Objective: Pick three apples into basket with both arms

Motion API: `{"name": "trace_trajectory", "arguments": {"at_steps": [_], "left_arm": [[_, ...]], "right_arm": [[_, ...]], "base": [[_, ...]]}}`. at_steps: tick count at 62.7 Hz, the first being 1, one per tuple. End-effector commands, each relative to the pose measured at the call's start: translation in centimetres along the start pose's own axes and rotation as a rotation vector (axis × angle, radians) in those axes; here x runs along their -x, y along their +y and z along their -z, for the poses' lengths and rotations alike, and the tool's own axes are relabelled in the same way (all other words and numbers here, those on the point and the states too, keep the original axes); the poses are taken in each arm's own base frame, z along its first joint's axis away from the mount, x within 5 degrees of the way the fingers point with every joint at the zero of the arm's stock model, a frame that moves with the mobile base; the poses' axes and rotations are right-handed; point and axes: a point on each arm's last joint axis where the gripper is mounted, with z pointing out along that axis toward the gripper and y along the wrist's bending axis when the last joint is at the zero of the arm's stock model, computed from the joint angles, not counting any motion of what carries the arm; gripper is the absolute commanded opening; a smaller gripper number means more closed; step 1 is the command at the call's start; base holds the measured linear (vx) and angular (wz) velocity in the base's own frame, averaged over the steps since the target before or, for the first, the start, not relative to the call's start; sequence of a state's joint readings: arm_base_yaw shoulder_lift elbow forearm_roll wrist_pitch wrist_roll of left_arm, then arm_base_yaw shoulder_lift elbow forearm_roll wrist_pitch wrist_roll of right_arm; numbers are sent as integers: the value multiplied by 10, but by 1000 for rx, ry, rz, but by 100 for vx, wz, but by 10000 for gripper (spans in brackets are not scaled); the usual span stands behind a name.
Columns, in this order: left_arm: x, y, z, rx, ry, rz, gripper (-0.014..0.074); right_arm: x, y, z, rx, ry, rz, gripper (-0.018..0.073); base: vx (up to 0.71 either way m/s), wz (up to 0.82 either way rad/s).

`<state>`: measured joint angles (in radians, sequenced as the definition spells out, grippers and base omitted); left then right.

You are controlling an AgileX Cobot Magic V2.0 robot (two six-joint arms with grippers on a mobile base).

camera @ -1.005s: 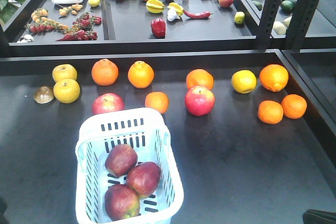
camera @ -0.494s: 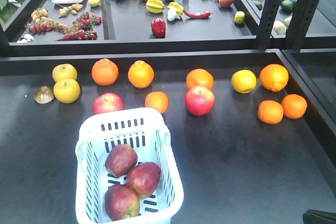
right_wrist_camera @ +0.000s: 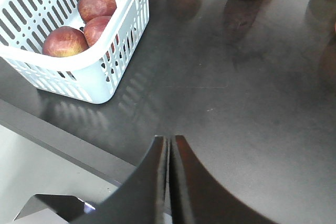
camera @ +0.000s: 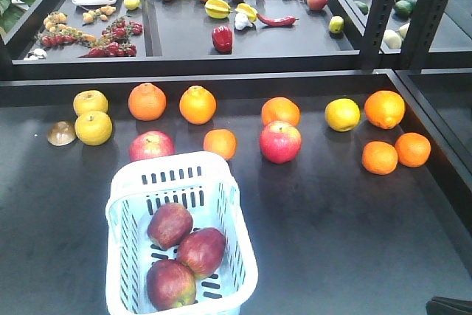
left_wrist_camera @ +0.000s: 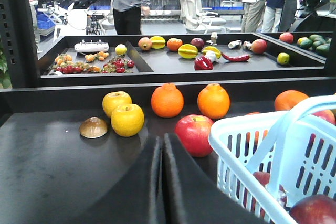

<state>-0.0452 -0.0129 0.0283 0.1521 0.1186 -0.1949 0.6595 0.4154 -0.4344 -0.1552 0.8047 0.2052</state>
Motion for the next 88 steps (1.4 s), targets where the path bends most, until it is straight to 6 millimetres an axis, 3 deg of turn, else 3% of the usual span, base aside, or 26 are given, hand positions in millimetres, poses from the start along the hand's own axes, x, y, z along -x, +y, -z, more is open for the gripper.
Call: {"name": "trace_trajectory", "arguments": {"at_steps": [1,13,23,39,64,88], "left_arm": [[16,-2,2,-18,-109,25,-6],[19,-2,3,-29,-146,78,-6],[33,-4,6,-47,-276,70,-6],[23,-2,3,-28,-166,78,-6],[24,4,4,94,-194,115,-6],[24,5,4,97,-194,114,-6]], "right_arm": [[12,0,4,-2,-76,12,-5],[12,0,4,-2,-76,12,-5],[11,0,4,-3,-71,12,-5],[11,0,4,-3,-69,12,-5],[11,0,4,-3,-69,12,-5],[11,0,4,-3,-69,12,-5]], "base": [[0,0],[0,0],[0,0],[0,0],[0,0],[0,0]]}}
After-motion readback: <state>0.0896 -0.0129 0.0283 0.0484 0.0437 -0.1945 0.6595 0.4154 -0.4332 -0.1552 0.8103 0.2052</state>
